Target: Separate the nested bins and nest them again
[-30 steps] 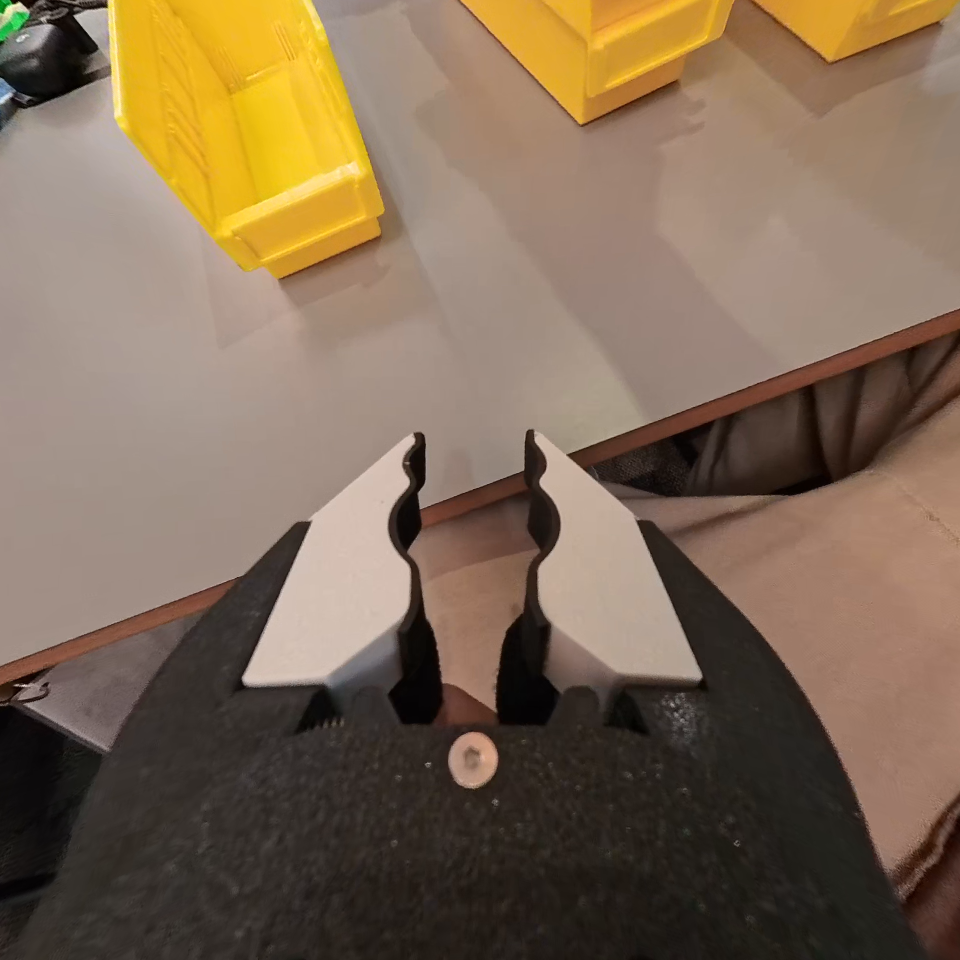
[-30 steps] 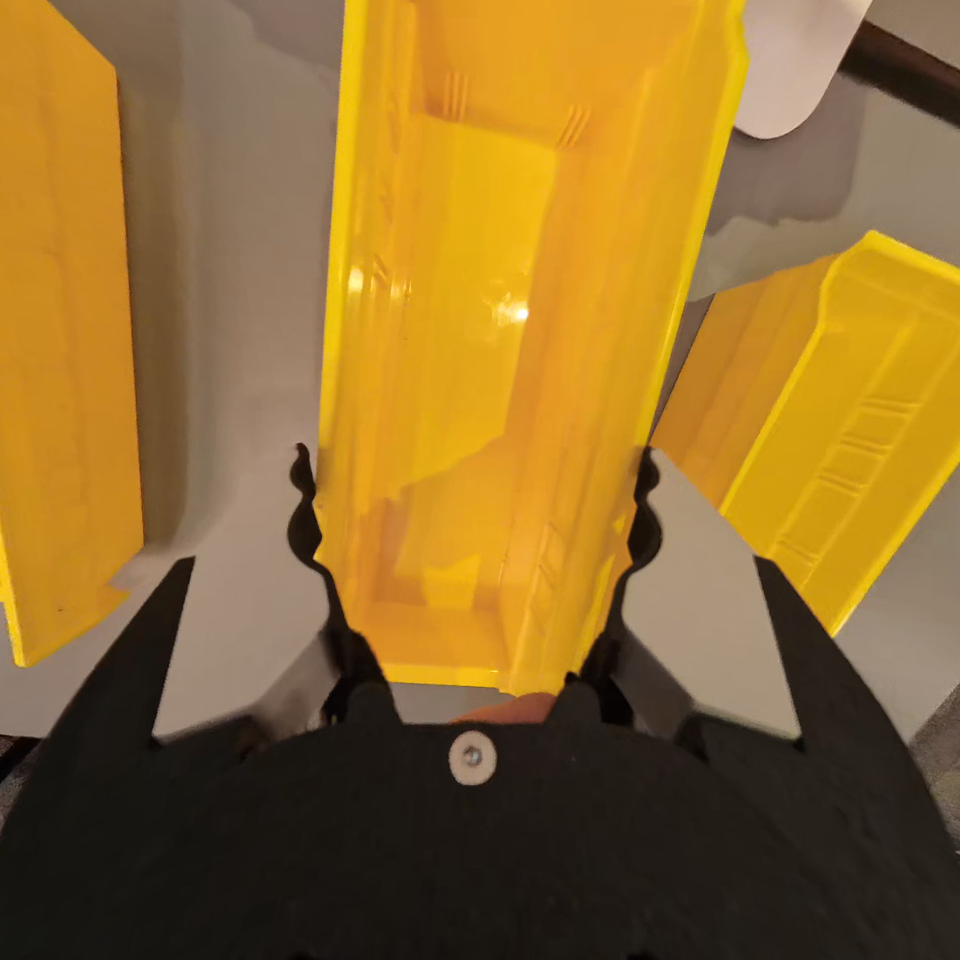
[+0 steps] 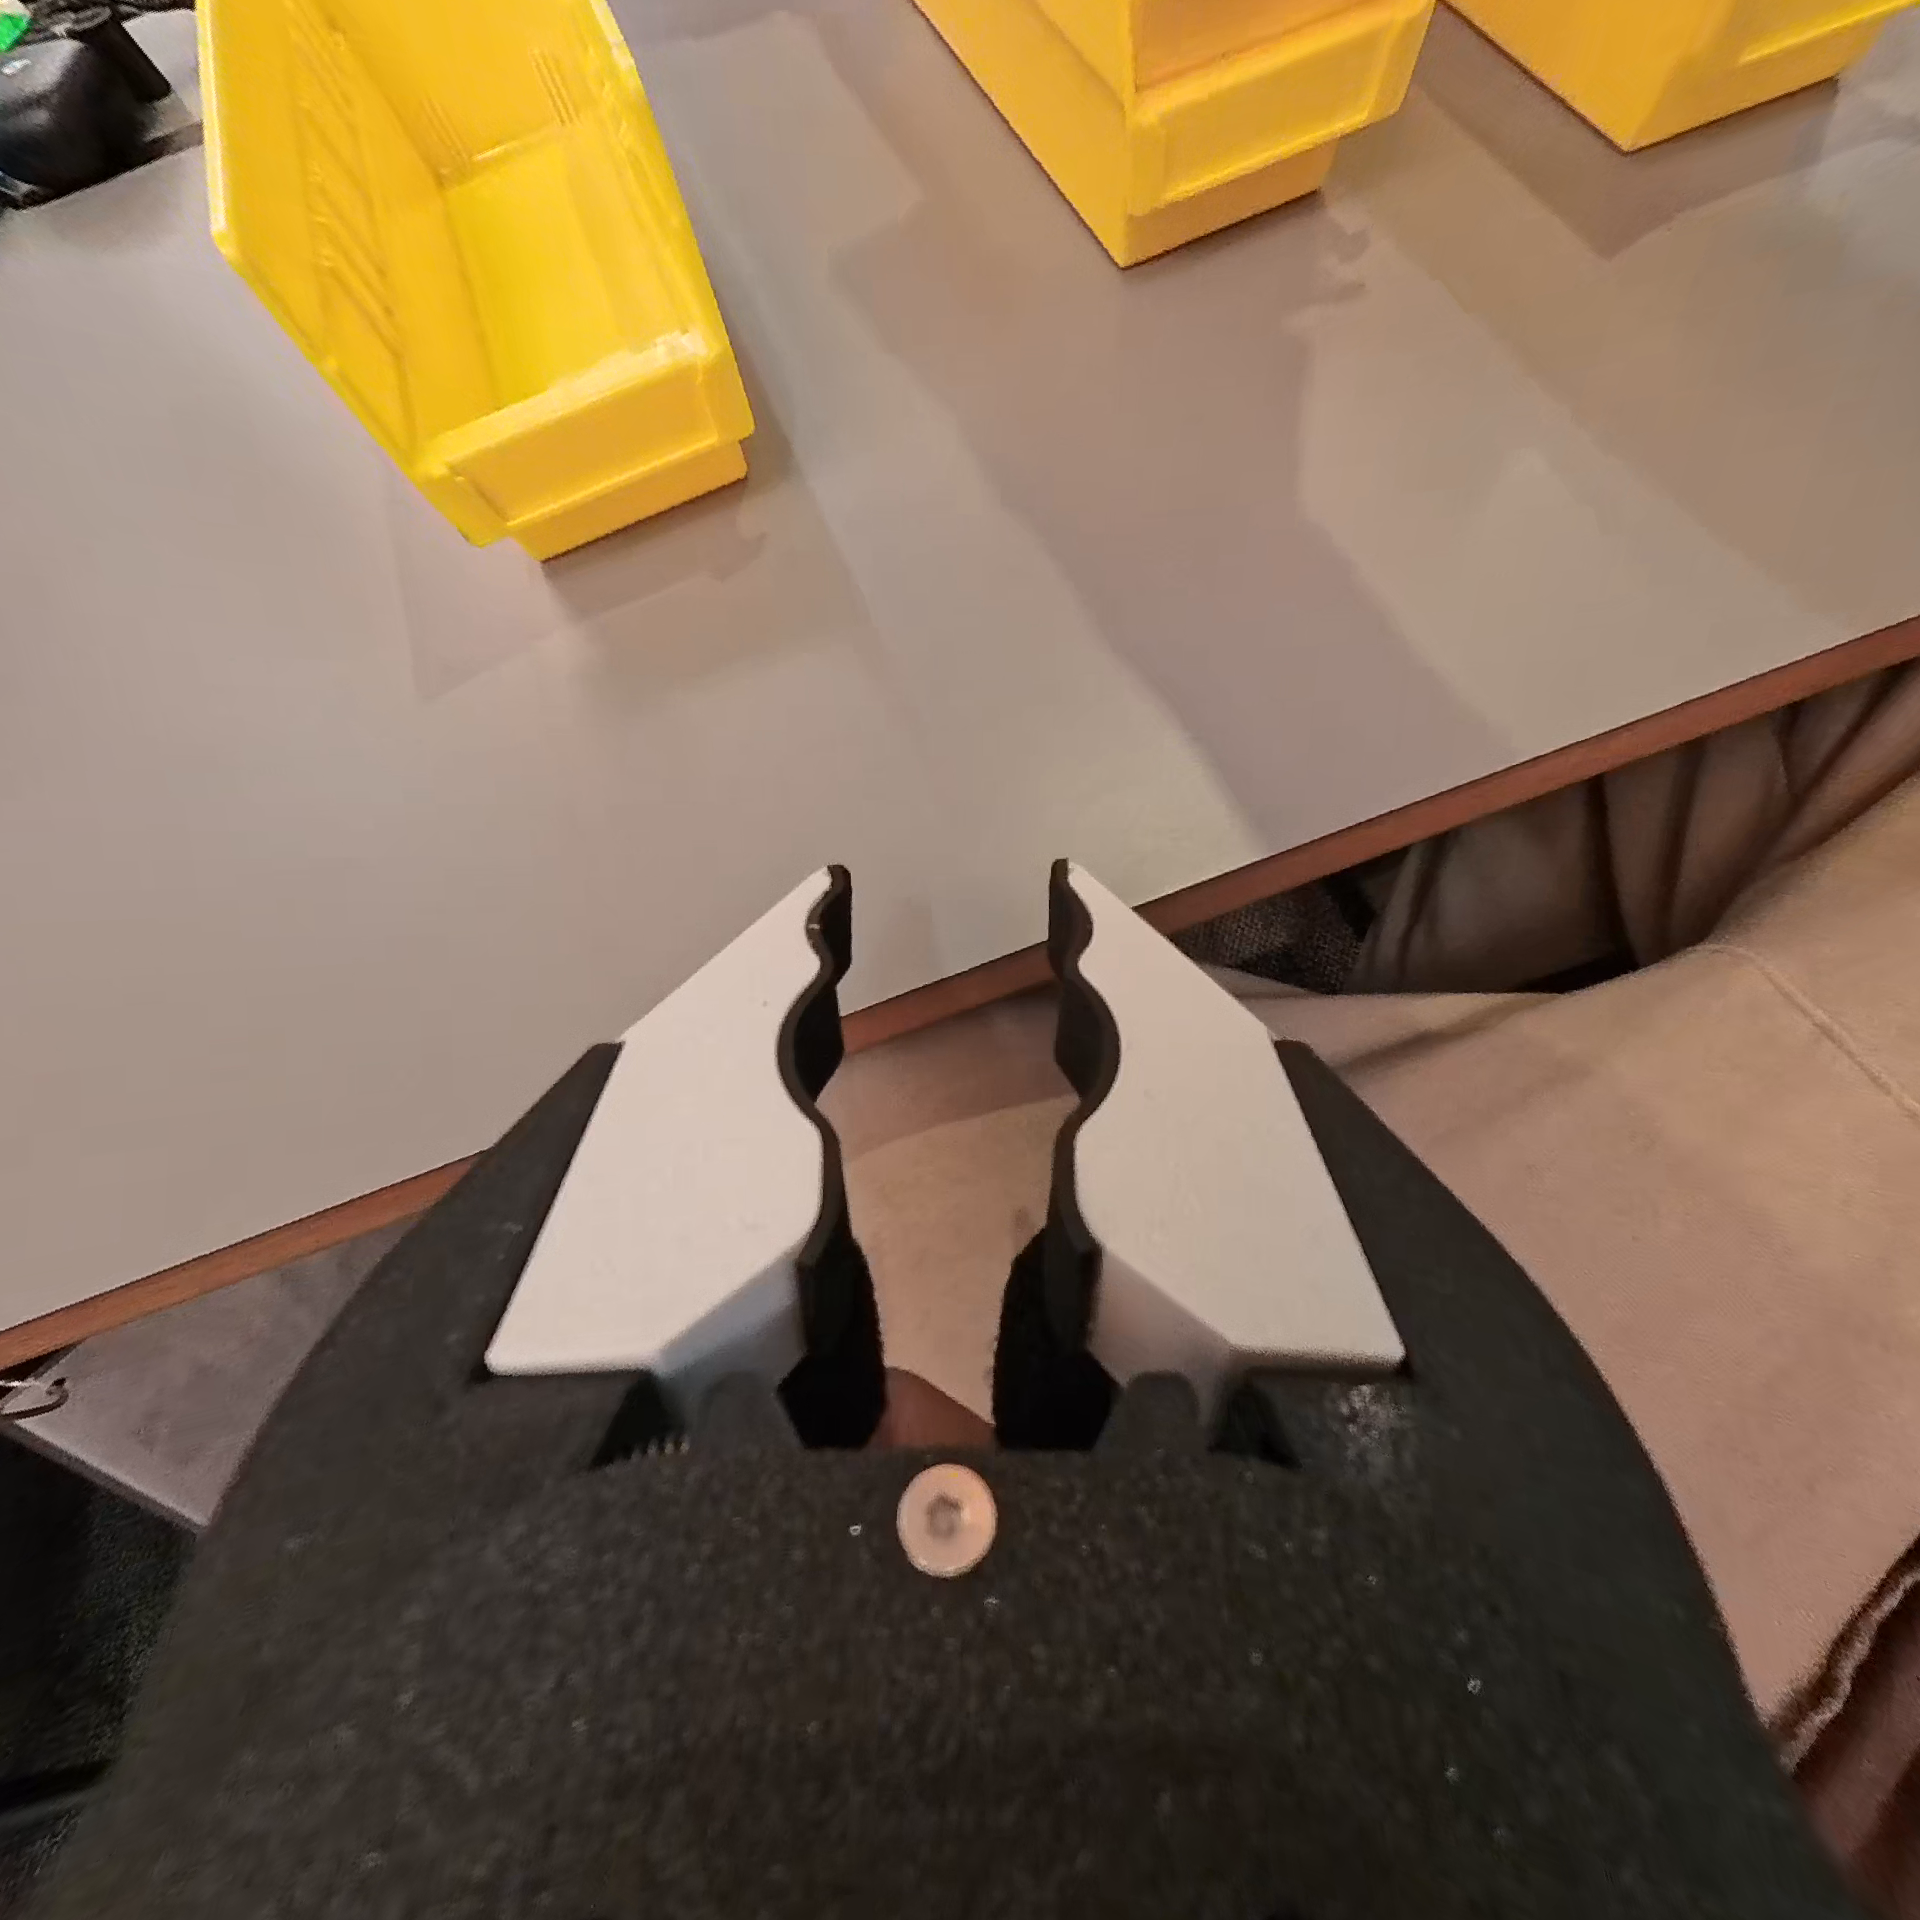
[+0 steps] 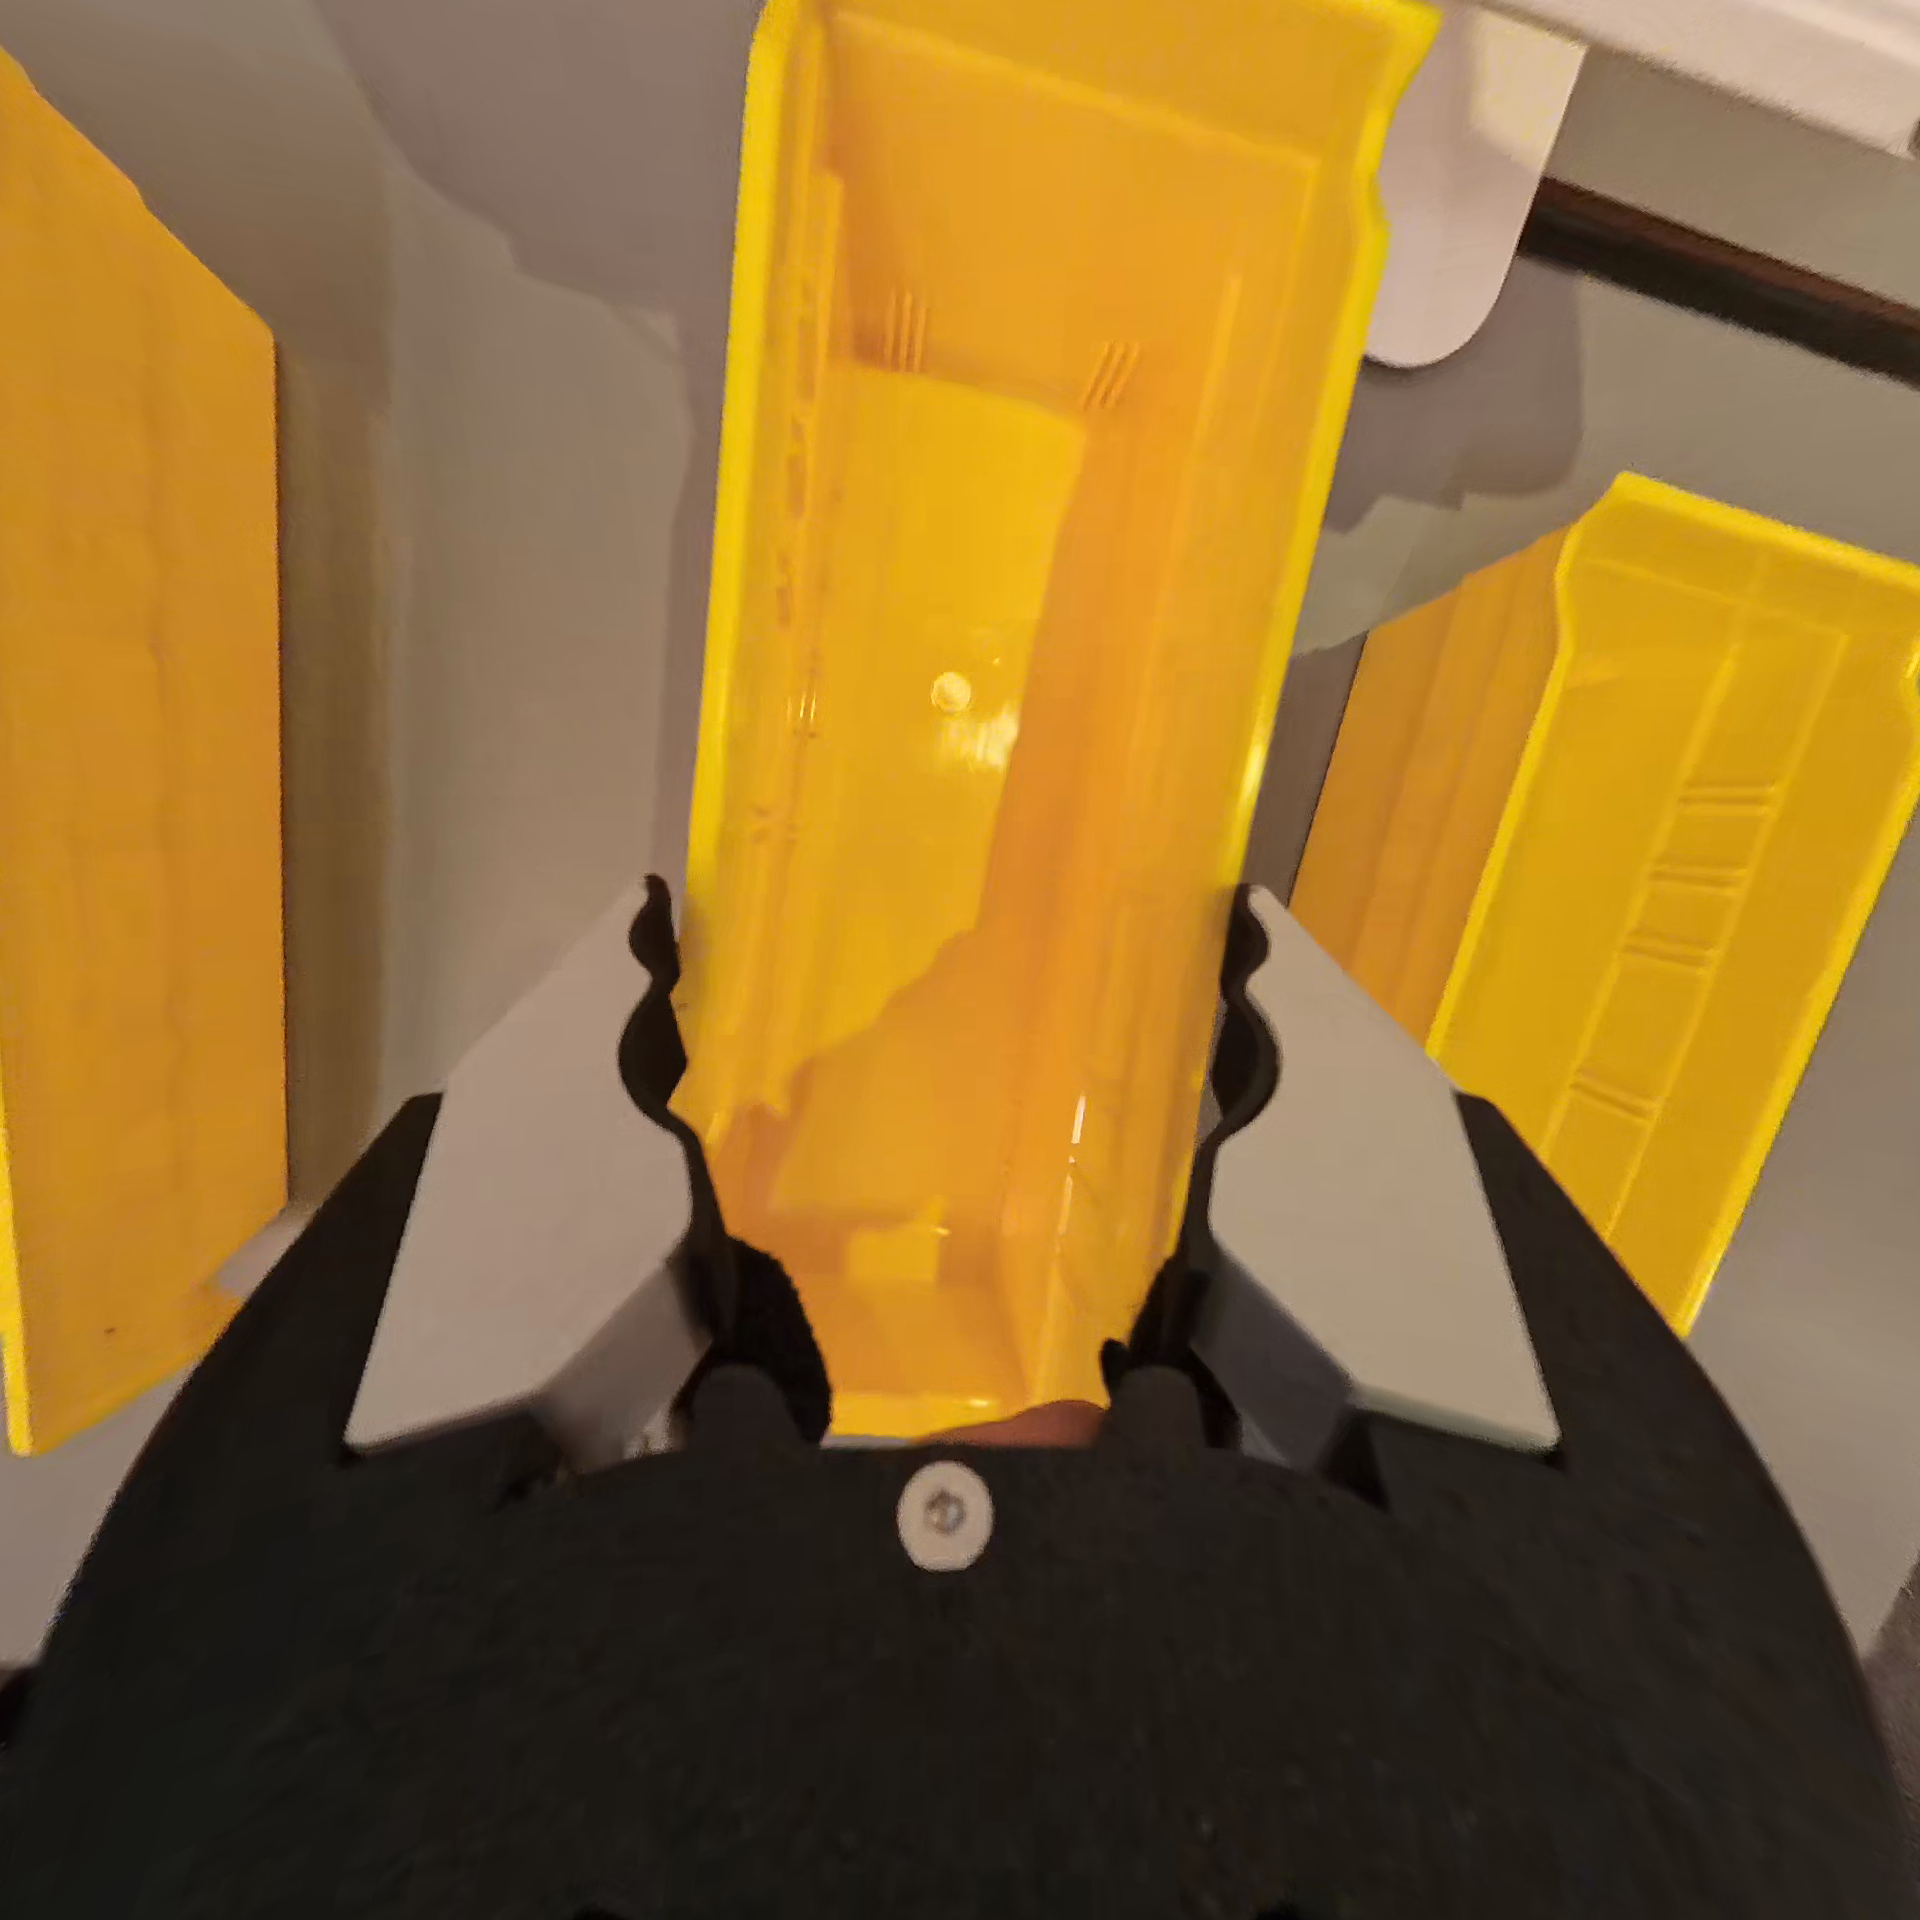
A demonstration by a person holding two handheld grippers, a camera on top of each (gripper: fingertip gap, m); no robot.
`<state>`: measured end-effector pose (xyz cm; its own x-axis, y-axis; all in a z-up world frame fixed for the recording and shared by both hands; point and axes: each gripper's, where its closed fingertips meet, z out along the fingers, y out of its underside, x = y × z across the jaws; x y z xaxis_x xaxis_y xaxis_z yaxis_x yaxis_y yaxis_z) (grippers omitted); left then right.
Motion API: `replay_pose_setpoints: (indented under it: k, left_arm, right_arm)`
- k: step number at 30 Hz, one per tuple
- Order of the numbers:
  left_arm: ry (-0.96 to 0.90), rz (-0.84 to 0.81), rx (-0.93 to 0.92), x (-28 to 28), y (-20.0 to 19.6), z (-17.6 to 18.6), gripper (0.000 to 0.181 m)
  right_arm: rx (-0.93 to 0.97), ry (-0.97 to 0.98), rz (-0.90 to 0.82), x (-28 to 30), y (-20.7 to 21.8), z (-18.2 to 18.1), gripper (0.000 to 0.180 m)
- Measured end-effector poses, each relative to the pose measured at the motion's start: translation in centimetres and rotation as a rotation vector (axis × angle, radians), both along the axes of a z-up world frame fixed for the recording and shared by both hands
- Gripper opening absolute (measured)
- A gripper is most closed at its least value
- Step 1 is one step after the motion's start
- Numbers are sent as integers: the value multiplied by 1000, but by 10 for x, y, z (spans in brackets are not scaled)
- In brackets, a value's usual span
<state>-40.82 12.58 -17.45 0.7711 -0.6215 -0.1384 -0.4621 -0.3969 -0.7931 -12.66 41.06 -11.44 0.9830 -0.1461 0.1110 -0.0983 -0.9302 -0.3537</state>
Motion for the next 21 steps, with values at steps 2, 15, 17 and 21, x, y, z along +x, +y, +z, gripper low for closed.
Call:
replay_pose_setpoints:
  k: [2, 15, 17, 21]
  left_arm:
    - [3, -4, -2, 0, -1, -1, 36]
    - [0, -5, -40, -1, 2, -8, 36]
    - [-5, -4, -49, -1, 2, -9, 36]
    - [-5, -7, -45, 0, 1, -9, 36]
  right_arm:
    - [-90, 27, 10, -3, -6, -2, 114]
    - [-236, -68, 4, 8, 18, -12, 109]
    - [-232, -76, 26, 7, 17, -9, 100]
    - [-190, -57, 14, 8, 12, 2, 95]
